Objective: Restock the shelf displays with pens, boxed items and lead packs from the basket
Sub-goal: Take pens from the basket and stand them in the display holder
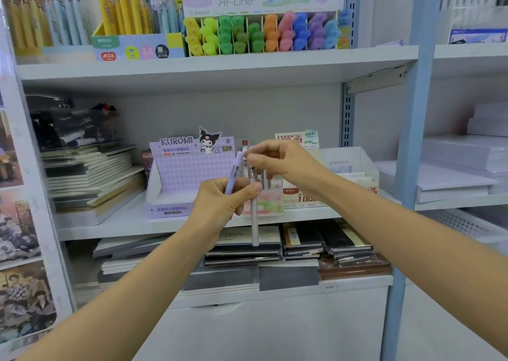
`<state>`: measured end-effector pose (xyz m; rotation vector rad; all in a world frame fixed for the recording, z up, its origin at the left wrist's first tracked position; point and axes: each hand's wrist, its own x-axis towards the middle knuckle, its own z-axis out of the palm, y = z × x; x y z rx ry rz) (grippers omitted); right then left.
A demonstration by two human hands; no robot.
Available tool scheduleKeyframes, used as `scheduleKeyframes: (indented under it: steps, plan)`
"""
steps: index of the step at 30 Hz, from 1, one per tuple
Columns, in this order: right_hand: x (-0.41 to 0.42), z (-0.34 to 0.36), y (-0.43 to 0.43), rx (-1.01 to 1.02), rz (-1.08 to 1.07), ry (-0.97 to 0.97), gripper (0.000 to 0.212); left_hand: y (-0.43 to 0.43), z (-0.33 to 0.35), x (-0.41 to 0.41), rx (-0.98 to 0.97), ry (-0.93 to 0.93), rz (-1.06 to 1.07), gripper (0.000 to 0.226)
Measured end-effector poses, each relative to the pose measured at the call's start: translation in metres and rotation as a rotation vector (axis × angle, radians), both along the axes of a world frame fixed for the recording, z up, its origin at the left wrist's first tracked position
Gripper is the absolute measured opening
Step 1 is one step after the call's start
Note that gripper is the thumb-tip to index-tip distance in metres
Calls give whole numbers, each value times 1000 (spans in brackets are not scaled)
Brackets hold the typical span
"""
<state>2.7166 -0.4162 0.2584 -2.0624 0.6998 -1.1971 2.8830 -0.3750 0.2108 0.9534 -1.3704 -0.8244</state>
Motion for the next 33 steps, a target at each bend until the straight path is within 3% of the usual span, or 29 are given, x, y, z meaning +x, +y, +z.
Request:
scheduleKeyframes:
  steps: [5, 9, 14, 16, 24, 33]
  plan:
    - [-5, -2, -6, 65, 27, -30, 19, -5, -1, -2, 29, 4, -8, 13]
    - [-13, 4, -10, 108, -10, 71, 15, -10, -1, -1, 113, -9, -73, 20]
    - [-33, 42, -19, -46, -226, -199, 9, -21, 5, 4, 208, 227, -128, 20]
    - [-42, 54, -27, -145, -334, -245, 11, -23, 5, 7, 174, 230, -122, 20]
    - [-31, 19, -64, -207, -490, -120, 12, -26, -9, 20, 60, 6, -145, 25]
    - [-27, 9, -79, -249, -440, 137, 13, -36, -15, 23, 116, 133, -157, 11]
